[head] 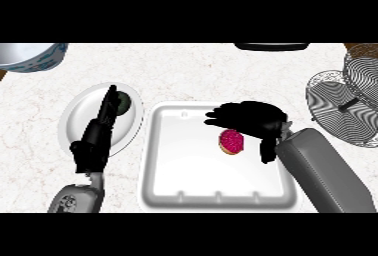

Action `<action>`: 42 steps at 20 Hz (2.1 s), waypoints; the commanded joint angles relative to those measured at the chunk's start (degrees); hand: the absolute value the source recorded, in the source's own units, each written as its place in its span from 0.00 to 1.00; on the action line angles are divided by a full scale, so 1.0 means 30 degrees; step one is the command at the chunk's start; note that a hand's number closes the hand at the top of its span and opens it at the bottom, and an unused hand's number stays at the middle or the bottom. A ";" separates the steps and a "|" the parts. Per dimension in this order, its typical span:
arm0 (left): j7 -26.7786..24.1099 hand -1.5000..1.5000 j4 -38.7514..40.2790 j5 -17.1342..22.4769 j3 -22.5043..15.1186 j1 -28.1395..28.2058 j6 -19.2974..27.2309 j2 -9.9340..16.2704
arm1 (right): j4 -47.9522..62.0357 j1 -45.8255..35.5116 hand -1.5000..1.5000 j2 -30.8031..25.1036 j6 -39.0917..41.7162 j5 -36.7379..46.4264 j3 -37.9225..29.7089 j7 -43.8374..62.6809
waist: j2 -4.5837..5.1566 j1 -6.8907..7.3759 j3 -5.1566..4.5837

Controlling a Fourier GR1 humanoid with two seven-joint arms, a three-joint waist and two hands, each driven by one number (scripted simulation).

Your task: Pick the cupcake from the tray and place it in the tiered basket

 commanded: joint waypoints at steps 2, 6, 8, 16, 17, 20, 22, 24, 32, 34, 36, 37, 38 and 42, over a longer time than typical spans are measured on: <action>0.0137 0.50 -0.0402 0.0619 0.0924 0.0090 -0.1021 0.0725 | 0.1324 -0.0269 0.00 0.0965 -0.0032 0.0545 -0.0255 -0.0864 | 0.0013 0.0023 0.0002; -0.0777 0.50 0.0297 -0.0470 0.0244 0.0229 -0.0085 -0.0214 | 0.2102 0.0272 0.00 0.1240 -0.0554 0.1271 -0.0005 -0.1080 | 0.0021 0.0011 0.0003; -0.0620 0.50 0.1052 0.0054 0.0896 -0.0477 -0.0482 -0.0117 | 0.1442 0.0322 0.00 0.1175 0.0162 0.1000 -0.0653 -0.1152 | 0.0012 -0.0036 0.0001; -0.1367 0.50 0.0387 0.0092 0.0809 0.0777 -0.0844 -0.0107 | 0.1426 0.1826 1.00 0.2310 -0.3615 0.1772 -0.0642 -0.1339 | 0.0005 -0.0029 0.0003; 0.0599 0.50 -0.0952 -0.0590 -0.0004 0.0278 -0.0377 -0.0474 | 0.2442 0.1452 1.00 0.2068 -0.5239 0.1977 -0.0835 -0.2254 | 0.0013 0.0046 0.0013; 0.0695 0.50 0.0048 0.0046 0.1273 -0.0855 -0.0677 0.0045 | 0.1228 0.2433 1.00 0.2687 -0.6499 0.2769 0.0063 -0.2105 | 0.0005 -0.0091 0.0007; -0.0261 0.50 0.0199 -0.0429 0.0815 -0.0016 -0.0356 -0.0248 | -0.0354 0.3329 1.00 0.0821 -0.5288 0.2727 -0.1041 -0.1263 | -0.0056 -0.0282 -0.0002; -0.0104 0.50 -0.0178 -0.0262 0.1198 0.0314 -0.0388 0.0162 | 0.1157 0.4584 1.00 -0.1002 -0.6406 0.4290 -0.1667 0.0633 | -0.0164 -0.0813 -0.0014; 0.0546 0.50 -0.1278 -0.0419 0.0952 0.1032 -0.0026 -0.0116 | -0.2280 1.0330 1.00 -0.4101 -0.7764 0.5153 -0.4901 0.5090 | -0.0264 -0.1159 -0.0004; -0.0726 0.50 0.0101 -0.0474 0.1177 0.1126 -0.0127 0.0000 | -0.5001 1.1299 1.00 -0.4793 -0.6941 0.4199 -0.6109 0.5305 | -0.0202 -0.1215 -0.0038; -0.0452 0.50 -0.0871 -0.0500 0.0654 0.1867 -0.0207 -0.0248 | -0.7751 1.2226 1.00 -0.5048 -0.5852 0.3730 -0.6981 0.6181 | -0.0201 -0.0852 -0.0035; 0.0031 0.50 -0.0653 -0.0163 0.1105 0.0845 -0.0373 -0.0072 | -0.8651 1.2831 1.00 -0.4870 -0.5963 0.3600 -0.7378 0.6545 | -0.0148 -0.0781 -0.0026; 0.0424 0.50 -0.0576 -0.0668 0.0606 0.0507 -0.0072 -0.0403 | -1.0091 1.3449 1.00 -0.4823 -0.5519 0.3405 -0.7622 0.6896 | -0.0153 -0.0830 -0.0025; -0.0142 0.50 -0.0376 -0.0036 0.1197 0.0277 -0.0803 0.0175 | -1.4039 1.4810 1.00 -0.5369 -0.4369 0.1225 -1.0686 0.6850 | -0.0150 -0.0830 -0.0026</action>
